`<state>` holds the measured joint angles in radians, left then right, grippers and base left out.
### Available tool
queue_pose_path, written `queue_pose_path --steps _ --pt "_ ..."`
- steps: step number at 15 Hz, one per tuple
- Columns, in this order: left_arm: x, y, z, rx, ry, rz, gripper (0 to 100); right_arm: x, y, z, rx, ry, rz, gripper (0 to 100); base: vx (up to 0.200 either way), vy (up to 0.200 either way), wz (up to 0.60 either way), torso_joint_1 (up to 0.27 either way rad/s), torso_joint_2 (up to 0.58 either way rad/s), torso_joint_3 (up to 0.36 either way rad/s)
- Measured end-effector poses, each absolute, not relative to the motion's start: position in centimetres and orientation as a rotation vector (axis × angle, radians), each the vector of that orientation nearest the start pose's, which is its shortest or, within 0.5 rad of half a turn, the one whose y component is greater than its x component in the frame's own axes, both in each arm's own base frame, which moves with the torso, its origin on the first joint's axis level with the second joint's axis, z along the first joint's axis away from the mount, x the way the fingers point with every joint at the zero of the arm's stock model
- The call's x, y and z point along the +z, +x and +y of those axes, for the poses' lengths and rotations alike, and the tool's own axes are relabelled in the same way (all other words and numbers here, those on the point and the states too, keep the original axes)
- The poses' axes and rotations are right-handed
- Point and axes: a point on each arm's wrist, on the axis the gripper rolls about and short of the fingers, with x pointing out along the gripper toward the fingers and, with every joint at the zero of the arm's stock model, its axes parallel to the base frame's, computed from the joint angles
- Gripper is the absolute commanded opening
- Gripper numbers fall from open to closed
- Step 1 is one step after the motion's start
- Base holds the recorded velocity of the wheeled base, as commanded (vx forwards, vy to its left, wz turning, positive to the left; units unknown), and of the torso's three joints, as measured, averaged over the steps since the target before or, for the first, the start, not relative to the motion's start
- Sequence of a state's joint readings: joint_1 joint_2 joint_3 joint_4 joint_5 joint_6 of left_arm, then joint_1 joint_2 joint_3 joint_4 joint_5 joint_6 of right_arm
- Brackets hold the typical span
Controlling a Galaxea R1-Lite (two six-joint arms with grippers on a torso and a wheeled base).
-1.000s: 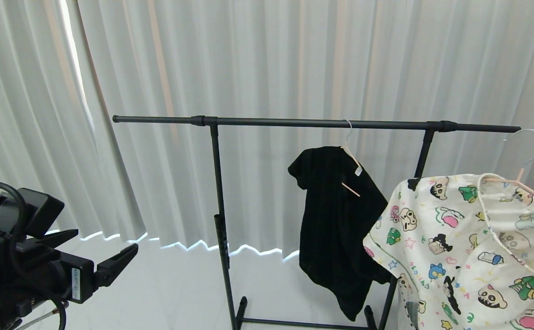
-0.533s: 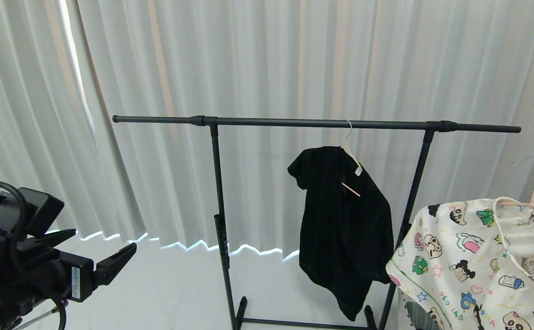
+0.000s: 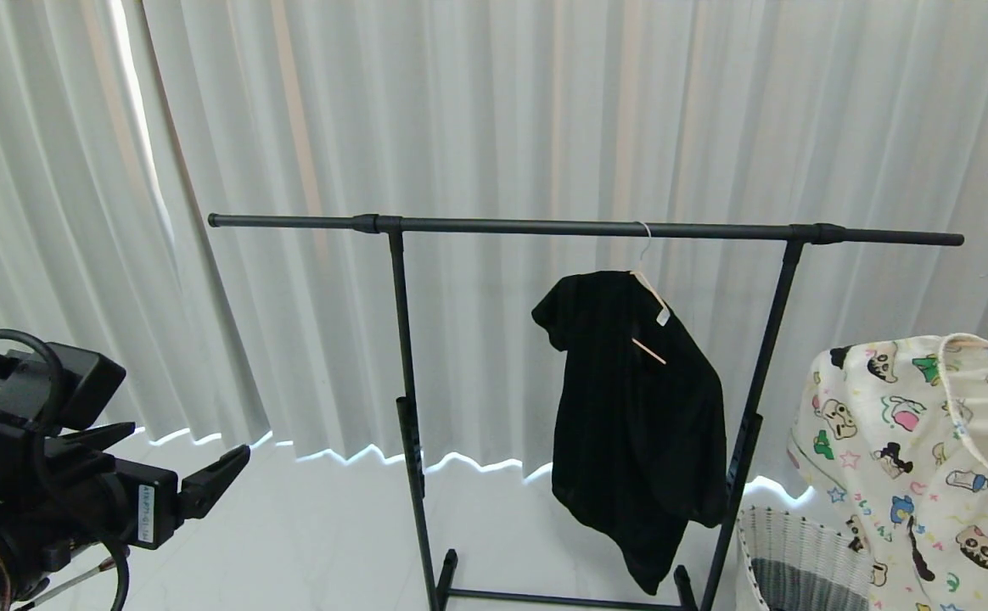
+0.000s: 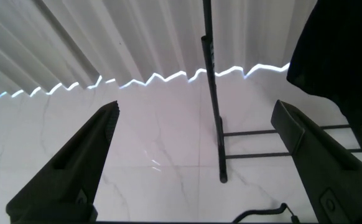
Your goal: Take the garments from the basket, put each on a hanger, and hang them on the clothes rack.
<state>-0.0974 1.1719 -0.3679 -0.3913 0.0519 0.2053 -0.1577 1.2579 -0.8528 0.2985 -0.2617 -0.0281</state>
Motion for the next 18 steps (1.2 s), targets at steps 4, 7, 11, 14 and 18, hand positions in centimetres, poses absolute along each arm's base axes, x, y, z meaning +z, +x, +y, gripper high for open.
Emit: queue_pose_path --steps 4,7,11,14,18 --pt "16.3 15.3 -1.4 -0.089 0.230 0.403 100 23.5 18.8 -1.8 -0.311 -0.073 0.657 0 0.200 0.000 0.00 -0.005 0.00 0.004" --pt "16.3 15.3 -1.4 -0.090 0.232 0.403 100 24.4 20.1 -1.4 -0.293 -0.053 0.631 0 0.200 0.000 0.00 0.007 0.00 0.002" --pt "16.3 15.3 -1.4 -0.092 0.234 0.403 100 24.4 20.5 -0.8 -0.266 -0.062 0.632 0 0.200 0.000 0.00 0.000 0.00 0.002" --pt "16.3 15.3 -1.4 -0.092 0.234 0.401 100 24.3 20.6 -0.3 -0.246 -0.069 0.634 0 0.200 0.000 0.00 0.002 0.00 0.004" --pt "16.4 15.4 -1.4 -0.092 0.234 0.399 100 24.3 20.6 -0.2 -0.236 -0.072 0.637 0 0.200 0.000 0.00 0.002 0.00 0.004"
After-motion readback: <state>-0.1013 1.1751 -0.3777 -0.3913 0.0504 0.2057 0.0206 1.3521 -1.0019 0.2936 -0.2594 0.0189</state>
